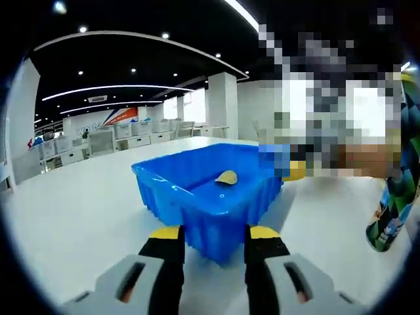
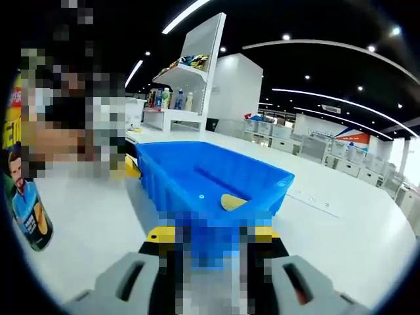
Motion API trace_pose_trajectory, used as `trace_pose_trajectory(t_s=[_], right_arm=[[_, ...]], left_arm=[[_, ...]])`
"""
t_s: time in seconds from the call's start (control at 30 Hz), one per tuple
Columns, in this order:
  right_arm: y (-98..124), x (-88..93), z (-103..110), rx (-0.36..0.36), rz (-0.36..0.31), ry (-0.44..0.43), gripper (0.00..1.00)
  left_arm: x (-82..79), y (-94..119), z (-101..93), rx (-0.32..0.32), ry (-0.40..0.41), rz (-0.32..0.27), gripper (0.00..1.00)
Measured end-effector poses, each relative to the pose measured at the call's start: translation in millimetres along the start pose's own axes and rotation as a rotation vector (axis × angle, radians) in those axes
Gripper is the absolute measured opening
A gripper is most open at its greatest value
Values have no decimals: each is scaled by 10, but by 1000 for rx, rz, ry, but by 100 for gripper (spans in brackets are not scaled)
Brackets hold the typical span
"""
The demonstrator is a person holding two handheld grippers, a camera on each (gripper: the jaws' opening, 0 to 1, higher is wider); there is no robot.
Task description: Open the lid of the chip container on the table, take out the chips, place them into the box in front of the container, and close the lid
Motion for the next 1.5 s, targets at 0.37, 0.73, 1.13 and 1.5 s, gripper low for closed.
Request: trace_pose_trajectory(t_s=[0.37, 0.73, 1.13, 1.5], right_arm=[[3, 10, 19, 20, 9, 21, 34], [9, 53, 51, 38, 26, 82, 37], [194, 75, 70, 35, 109, 83, 49], [464, 93, 56, 58, 205, 63, 61]], left_arm=[[2, -14, 19, 10, 1, 9, 36], [0, -12, 3, 12, 12, 34, 37], [117, 195, 50, -14, 62, 134, 62], [8, 703, 25, -59, 40, 189, 65]])
Point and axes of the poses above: the point that each gripper's makers call its tool centre point, and the gripper's own axes: y roughly backward along the fingers, z roughly to its left, x roughly out of its underside, the point moved 3 cm from there along y, roughly backward along the fingers, and after that the axes turned 6 degrees about -y, right-handed, at the moved point
